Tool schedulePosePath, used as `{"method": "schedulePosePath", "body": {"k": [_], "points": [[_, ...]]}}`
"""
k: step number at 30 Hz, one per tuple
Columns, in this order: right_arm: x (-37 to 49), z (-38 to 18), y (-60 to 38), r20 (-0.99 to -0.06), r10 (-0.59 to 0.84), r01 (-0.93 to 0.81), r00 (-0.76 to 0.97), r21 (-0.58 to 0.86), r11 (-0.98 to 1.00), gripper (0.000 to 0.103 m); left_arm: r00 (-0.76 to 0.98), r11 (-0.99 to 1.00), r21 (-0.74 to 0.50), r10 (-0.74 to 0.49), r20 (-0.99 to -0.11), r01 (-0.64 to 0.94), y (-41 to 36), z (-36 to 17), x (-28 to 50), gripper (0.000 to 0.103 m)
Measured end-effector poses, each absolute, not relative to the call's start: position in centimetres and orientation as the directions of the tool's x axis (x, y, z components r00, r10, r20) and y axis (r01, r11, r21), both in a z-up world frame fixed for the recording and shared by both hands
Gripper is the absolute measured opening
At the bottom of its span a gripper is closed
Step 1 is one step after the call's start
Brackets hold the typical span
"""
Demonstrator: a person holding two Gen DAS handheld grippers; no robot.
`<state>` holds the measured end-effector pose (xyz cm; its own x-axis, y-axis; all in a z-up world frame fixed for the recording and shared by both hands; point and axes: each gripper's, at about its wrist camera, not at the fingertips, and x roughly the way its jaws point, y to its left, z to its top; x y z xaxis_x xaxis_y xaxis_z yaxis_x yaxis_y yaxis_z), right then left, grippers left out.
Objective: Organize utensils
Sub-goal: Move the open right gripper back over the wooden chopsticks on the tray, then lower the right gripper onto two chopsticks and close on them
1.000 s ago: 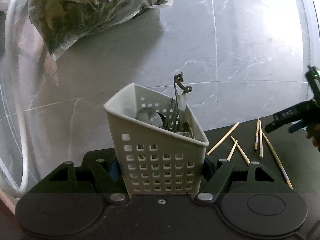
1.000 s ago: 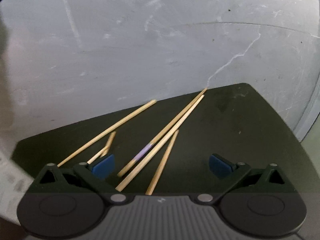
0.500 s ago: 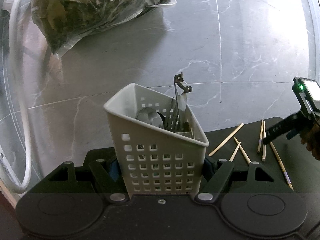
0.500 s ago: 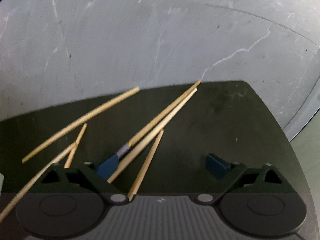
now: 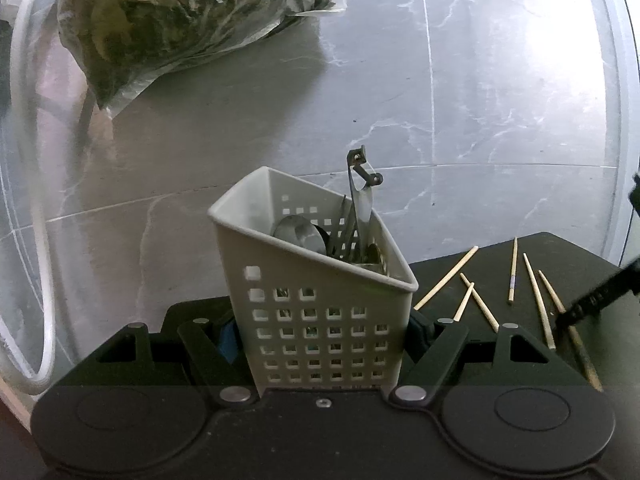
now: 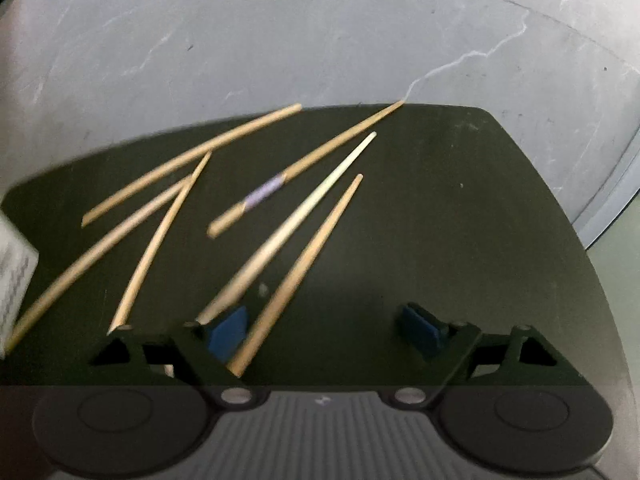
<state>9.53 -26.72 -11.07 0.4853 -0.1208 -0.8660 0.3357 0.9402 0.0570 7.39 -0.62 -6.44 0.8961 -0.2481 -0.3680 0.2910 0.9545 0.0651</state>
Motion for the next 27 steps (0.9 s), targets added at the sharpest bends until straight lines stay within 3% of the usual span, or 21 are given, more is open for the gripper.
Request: {"method": "schedulePosePath", "body": {"k": [9, 13, 15, 18, 20, 21, 27], "points": [[11.8, -9.6, -26.8, -0.82, -0.16, 0.434, 0.55, 0.116, 0.894, 0.085, 0.887, 0.942, 0.067, -0.285, -0.364, 0.33, 0.2, -6.6, 7.5, 0.077], [13.2, -9.5, -25.3, -0.805, -0.199, 0.406, 0.559, 0.057, 0.912, 0.059, 0.882, 0.936, 0.068, -0.299, -0.363, 0.345, 0.5, -6.7, 7.5, 0.077], [13.1, -9.9, -24.7, -0.813, -0.19, 0.404, 0.551, 0.061, 0.913, 0.059, 0.88, 0.934, 0.066, -0.307, -0.362, 0.352, 0.7, -6.7, 7.5, 0.077], [12.8, -10.2, -24.3, -0.814, -0.205, 0.425, 0.543, 0.056, 0.904, 0.047, 0.877, 0.931, 0.061, -0.316, -0.362, 0.361, 0.9, -6.8, 7.6, 0.077], [12.3, -9.9, -24.0, -0.818, -0.206, 0.429, 0.537, 0.055, 0.902, 0.017, 0.875, 0.928, 0.063, -0.321, -0.362, 0.367, 1.1, -6.8, 7.7, 0.077], [12.0, -10.0, -23.9, -0.82, -0.208, 0.431, 0.533, 0.051, 0.901, 0.011, 0.873, 0.927, 0.061, -0.325, -0.363, 0.37, 1.1, -6.8, 7.7, 0.077], [7.0, -9.2, -23.0, -0.844, -0.199, 0.463, 0.498, 0.065, 0.884, 0.007, 0.867, 0.921, 0.055, -0.343, -0.362, 0.387, 1.6, -6.9, 7.9, 0.078]]}}
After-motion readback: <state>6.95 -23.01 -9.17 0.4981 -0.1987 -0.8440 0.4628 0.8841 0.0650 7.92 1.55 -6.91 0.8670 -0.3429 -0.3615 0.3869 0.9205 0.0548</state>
